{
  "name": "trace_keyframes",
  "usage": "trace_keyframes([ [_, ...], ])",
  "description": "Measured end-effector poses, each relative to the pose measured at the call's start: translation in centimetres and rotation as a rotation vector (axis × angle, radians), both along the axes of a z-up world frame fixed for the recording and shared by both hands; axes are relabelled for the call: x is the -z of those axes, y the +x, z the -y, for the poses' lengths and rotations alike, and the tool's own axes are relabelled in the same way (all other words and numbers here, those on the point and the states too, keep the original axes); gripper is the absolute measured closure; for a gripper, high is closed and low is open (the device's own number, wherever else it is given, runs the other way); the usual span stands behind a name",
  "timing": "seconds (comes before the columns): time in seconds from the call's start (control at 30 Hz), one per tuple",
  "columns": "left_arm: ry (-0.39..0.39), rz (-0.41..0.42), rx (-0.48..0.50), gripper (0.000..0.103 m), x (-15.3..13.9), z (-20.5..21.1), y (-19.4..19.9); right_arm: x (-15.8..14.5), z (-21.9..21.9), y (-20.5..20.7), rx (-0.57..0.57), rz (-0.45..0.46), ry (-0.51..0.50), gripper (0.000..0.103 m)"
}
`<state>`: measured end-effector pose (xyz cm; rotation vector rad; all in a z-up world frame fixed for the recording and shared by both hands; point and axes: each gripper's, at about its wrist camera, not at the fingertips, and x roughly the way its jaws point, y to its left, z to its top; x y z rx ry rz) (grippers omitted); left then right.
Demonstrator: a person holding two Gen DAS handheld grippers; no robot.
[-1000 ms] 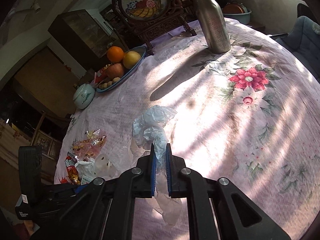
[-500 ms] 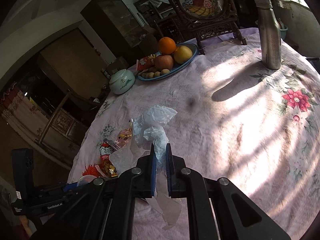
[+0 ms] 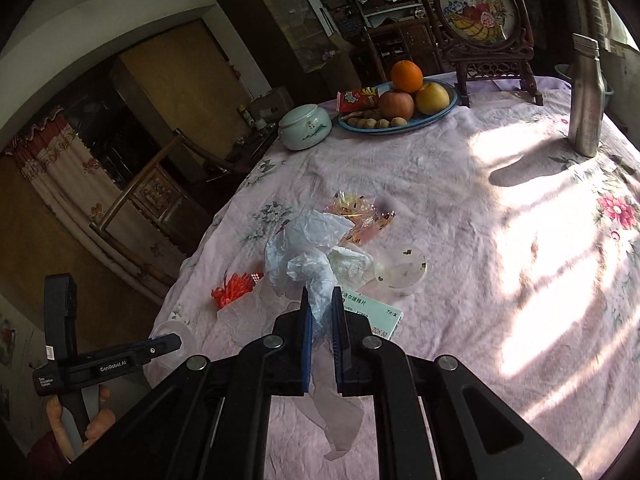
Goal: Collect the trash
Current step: 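Carry the plastic cup and plastic bag in both tools toward the wastebasket, then open the left tool over the basket to drop the plastic cup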
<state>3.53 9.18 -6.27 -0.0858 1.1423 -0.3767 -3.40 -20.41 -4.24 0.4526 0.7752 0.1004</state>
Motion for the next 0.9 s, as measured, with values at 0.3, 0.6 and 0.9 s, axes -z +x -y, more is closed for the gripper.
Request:
trace_keyframes([
  [0.3,-0.023,-0.002,-0.304,0.071,-0.1,-6.1,-3.1,-0.6,-4.6,4.3,-0.294,-0.021,-0.024,0.093],
  [0.6,0.019,-0.074,-0.593,0.071,1.3,-11.0,-8.6,-0.2,-11.2,6.7,-0.597,-0.029,-0.012,0.093],
  [0.9,0.054,-0.188,-0.865,0.071,4.3,-18.0,-16.5,0.1,-15.8,6.9,-0.739,-0.043,-0.012,0.093],
])
